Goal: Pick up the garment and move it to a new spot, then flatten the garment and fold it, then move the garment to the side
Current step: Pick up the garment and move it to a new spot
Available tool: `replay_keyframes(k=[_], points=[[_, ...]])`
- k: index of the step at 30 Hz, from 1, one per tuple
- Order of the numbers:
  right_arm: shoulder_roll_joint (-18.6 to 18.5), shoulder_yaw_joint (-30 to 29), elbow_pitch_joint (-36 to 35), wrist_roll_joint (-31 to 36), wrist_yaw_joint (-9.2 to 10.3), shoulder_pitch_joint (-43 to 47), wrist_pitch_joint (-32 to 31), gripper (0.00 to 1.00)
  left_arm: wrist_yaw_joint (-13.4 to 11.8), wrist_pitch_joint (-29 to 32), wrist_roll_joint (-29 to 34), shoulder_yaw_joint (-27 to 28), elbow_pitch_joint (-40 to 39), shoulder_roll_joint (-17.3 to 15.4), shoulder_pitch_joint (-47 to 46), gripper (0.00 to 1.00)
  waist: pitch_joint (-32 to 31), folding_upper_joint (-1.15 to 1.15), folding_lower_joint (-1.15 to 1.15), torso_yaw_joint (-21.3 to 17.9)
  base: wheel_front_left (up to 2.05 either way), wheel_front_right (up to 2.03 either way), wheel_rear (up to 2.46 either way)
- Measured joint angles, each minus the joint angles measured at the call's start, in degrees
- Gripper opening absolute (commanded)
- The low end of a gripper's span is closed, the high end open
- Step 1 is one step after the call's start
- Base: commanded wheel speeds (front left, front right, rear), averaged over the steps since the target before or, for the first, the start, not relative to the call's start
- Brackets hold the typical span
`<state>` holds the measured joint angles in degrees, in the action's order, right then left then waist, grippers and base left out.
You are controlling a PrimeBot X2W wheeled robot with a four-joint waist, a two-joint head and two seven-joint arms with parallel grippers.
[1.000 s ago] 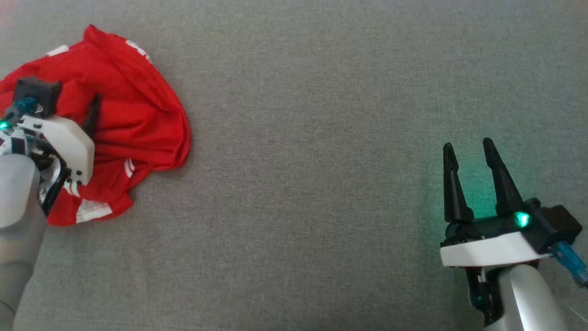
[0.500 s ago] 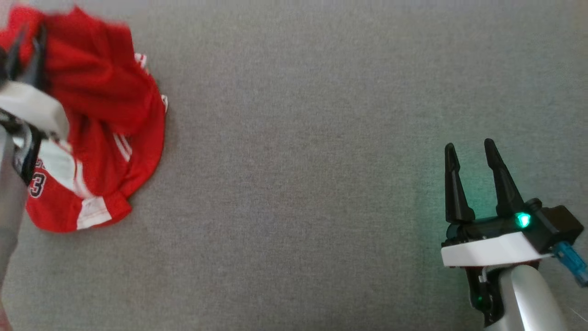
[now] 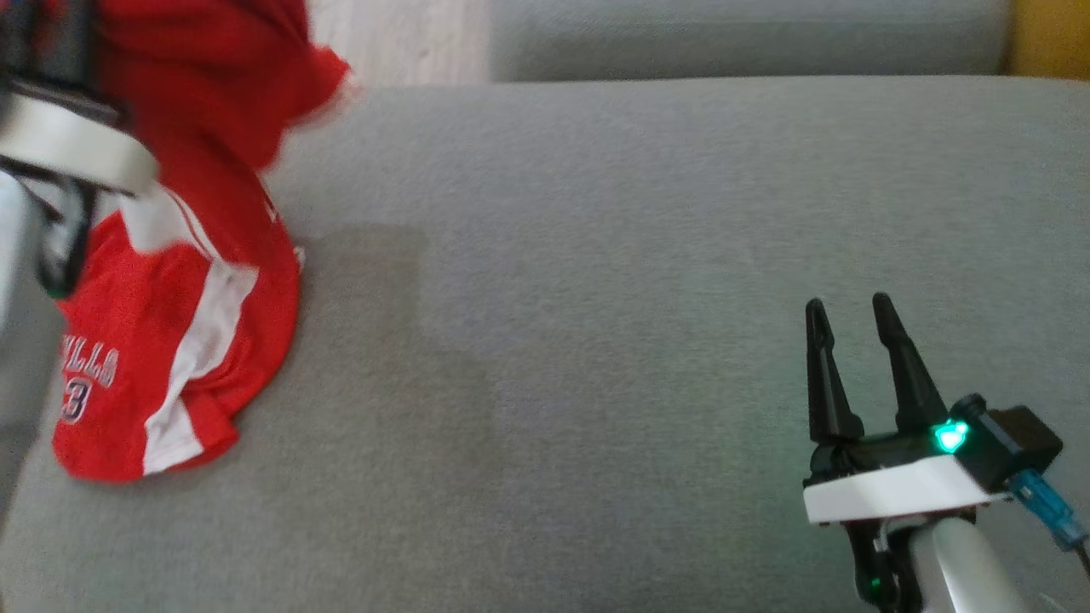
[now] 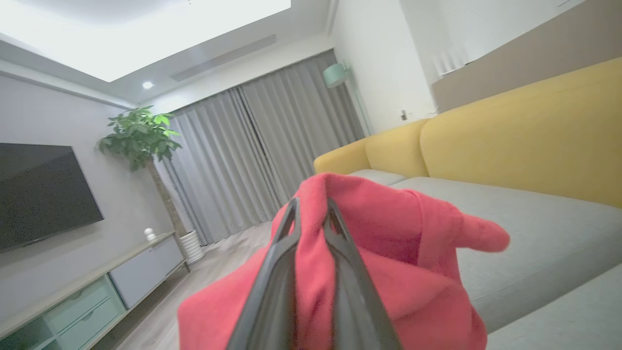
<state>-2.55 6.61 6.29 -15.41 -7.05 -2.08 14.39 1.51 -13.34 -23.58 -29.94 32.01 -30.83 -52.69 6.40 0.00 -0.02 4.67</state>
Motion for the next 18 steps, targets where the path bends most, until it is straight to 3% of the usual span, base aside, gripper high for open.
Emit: replay_keyframes(k=[11,18], points=[[0.0,1.66,-0.25,-0.75,0.0,0.71,0.0,1.0,-2.14,10.49,-1.18,-6.39,-19.05,3.48,9.62,0.0,-3.34,0.0,0.01,-8.61,0.0,0.0,0.0],[0.0,2.21,-1.37,-2.02,0.0,0.37,0.0,1.0,-3.01,13.85,-1.13,-9.69,-23.2,6.42,10.57,0.0,-2.59,0.0,0.01,-15.87,0.0,0.0,0.0]])
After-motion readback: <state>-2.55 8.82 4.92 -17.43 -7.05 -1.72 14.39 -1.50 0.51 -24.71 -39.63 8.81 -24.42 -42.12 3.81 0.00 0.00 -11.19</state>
